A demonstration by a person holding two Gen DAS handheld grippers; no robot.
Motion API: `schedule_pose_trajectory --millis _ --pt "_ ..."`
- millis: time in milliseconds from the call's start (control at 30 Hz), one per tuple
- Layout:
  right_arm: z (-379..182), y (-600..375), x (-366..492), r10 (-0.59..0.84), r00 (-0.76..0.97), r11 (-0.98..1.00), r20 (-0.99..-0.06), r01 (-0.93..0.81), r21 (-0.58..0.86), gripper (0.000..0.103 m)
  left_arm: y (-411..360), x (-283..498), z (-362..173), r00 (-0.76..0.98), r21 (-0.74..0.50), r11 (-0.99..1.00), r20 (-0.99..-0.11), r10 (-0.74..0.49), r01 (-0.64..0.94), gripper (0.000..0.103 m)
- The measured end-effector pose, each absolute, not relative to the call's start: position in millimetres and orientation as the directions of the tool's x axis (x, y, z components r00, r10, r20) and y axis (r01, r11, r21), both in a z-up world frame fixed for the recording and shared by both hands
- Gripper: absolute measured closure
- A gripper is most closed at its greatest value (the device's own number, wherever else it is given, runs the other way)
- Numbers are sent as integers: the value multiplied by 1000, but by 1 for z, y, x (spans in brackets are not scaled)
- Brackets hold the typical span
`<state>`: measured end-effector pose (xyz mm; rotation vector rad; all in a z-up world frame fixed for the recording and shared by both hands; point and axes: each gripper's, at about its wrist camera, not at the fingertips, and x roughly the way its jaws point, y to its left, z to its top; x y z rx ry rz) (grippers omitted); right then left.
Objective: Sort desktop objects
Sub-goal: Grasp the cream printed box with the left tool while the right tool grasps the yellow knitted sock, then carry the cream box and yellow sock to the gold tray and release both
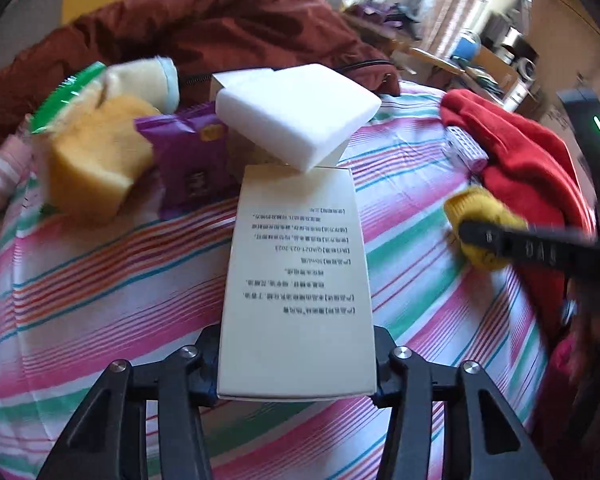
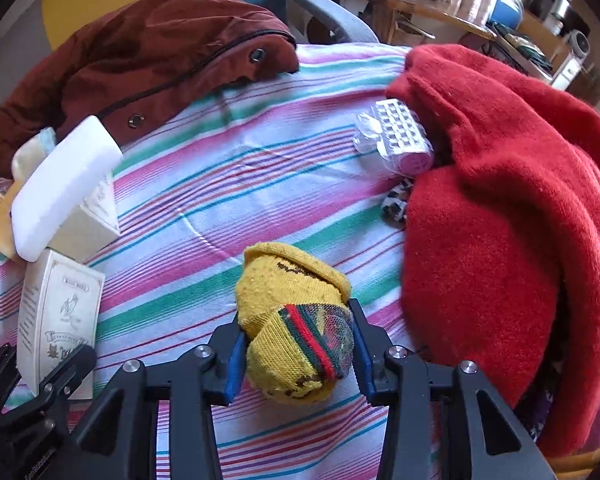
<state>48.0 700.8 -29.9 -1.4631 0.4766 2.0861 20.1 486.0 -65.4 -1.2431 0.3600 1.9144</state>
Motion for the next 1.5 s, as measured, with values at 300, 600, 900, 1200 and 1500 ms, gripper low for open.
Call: schedule_pose_trajectory --millis 300,600,900,1200,1500 --pt "-30 689 33 173 -279 -843 -945 -537 4 58 419 42 -66 -256 -169 -613 -799 543 -772 52" --pt "-24 685 28 122 -319 -848 -940 -526 69 58 383 59 -69 -253 -202 -592 -764 594 -780 52" --pt "-21 661 10 8 -377 -900 -926 -407 157 59 341 74 -68 -255 -206 -572 -741 621 -794 52" --pt "-17 651 0 29 -380 -926 -924 -358 118 59 294 95 -56 -213 -281 -568 -729 651 -774 52" --pt "-1 620 -6 45 -398 -943 -916 -319 92 63 248 110 -9 -257 -265 -523 -641 723 -810 52"
